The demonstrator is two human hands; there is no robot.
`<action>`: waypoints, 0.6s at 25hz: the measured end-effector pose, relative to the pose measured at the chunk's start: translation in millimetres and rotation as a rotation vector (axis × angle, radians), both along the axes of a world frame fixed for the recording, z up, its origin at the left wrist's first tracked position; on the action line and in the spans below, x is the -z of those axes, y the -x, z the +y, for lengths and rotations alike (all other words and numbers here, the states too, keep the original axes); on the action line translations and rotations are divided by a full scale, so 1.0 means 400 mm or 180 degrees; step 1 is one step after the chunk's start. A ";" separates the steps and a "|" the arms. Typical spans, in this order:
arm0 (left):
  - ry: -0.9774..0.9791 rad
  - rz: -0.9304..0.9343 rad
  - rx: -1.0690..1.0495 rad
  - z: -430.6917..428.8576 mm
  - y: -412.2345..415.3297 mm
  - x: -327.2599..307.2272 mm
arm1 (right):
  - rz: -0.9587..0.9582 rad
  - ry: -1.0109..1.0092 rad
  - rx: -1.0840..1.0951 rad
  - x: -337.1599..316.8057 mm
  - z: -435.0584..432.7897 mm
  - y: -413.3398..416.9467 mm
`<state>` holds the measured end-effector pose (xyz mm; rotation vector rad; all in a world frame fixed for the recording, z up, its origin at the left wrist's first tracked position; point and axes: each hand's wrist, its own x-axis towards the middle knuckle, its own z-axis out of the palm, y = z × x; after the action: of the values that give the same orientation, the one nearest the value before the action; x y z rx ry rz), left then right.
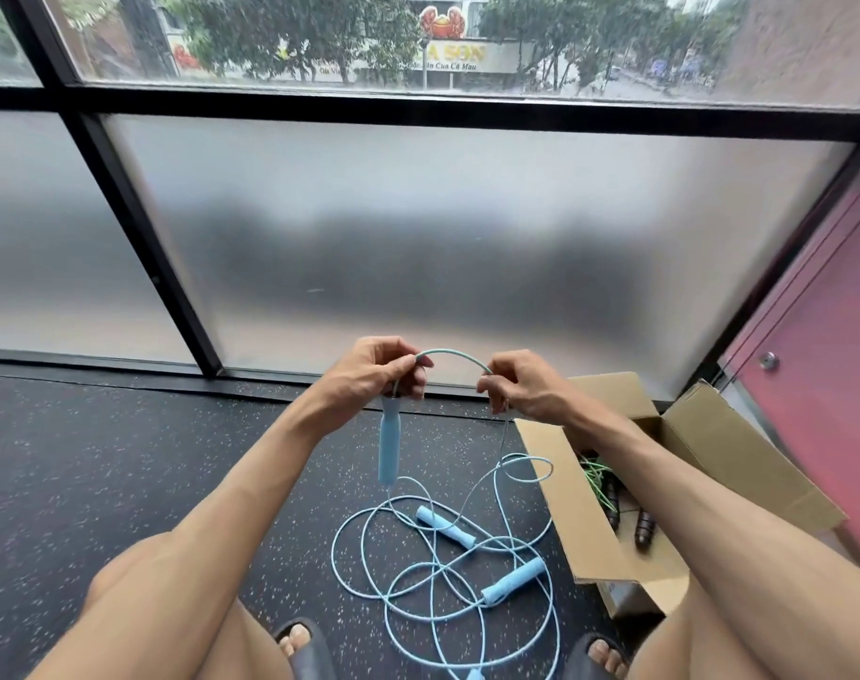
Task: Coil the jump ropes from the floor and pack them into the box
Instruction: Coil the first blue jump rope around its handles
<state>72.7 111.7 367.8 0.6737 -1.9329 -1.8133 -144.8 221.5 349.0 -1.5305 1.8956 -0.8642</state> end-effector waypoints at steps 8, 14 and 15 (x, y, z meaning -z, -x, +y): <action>-0.0551 -0.0176 0.0484 0.005 0.002 -0.004 | -0.0366 0.0913 0.0587 -0.020 -0.030 -0.019; -0.1338 0.0943 0.0368 0.011 0.010 -0.026 | -0.0564 0.0120 0.0351 0.026 -0.055 -0.069; -0.1378 0.1156 0.0218 0.012 0.018 -0.026 | -0.0579 -0.0016 0.0236 0.034 -0.058 -0.079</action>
<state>65.7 116.7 378.1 0.3686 -1.3588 -2.2422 -113.4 198.5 335.6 -1.3372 1.8299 -0.9953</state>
